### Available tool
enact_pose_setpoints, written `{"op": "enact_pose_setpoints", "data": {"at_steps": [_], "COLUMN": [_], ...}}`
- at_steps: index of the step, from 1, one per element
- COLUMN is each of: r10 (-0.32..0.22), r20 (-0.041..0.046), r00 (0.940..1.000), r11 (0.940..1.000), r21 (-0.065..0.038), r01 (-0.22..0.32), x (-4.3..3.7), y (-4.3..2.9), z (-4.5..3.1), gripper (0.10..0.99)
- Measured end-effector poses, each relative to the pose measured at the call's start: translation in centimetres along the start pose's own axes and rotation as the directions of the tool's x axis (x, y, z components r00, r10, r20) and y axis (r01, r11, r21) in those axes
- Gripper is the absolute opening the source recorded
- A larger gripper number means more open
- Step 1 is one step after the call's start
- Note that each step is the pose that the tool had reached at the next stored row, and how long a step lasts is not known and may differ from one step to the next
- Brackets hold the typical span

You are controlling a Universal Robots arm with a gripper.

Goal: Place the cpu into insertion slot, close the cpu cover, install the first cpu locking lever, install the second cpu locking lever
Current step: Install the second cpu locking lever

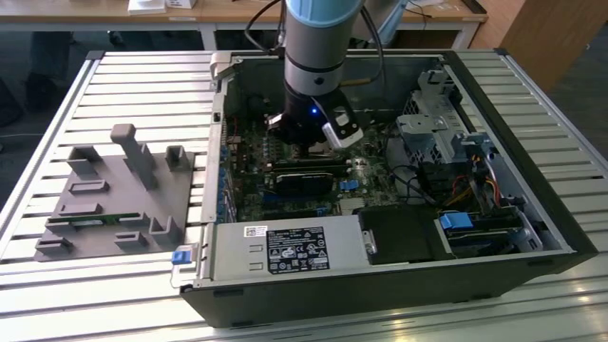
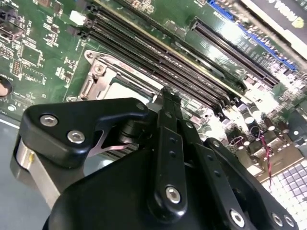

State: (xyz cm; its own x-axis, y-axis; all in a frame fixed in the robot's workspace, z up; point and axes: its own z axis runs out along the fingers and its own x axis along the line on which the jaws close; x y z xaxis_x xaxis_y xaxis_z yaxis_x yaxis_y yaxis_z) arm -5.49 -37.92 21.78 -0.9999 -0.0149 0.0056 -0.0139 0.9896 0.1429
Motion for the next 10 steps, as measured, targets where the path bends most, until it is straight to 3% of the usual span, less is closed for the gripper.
{"op": "enact_pose_setpoints", "data": {"at_steps": [6,10], "r10": [0.000,0.000], "r20": [0.0003,0.0005], "r00": [1.0000,1.0000], "r11": [0.9999,0.9993], "r21": [-0.016,-0.036], "r01": [0.000,0.000], "x": [0.31,0.64], "y": [-0.92,-1.26], "z": [-0.07,-0.09], "gripper": [0.106,0.106]}}
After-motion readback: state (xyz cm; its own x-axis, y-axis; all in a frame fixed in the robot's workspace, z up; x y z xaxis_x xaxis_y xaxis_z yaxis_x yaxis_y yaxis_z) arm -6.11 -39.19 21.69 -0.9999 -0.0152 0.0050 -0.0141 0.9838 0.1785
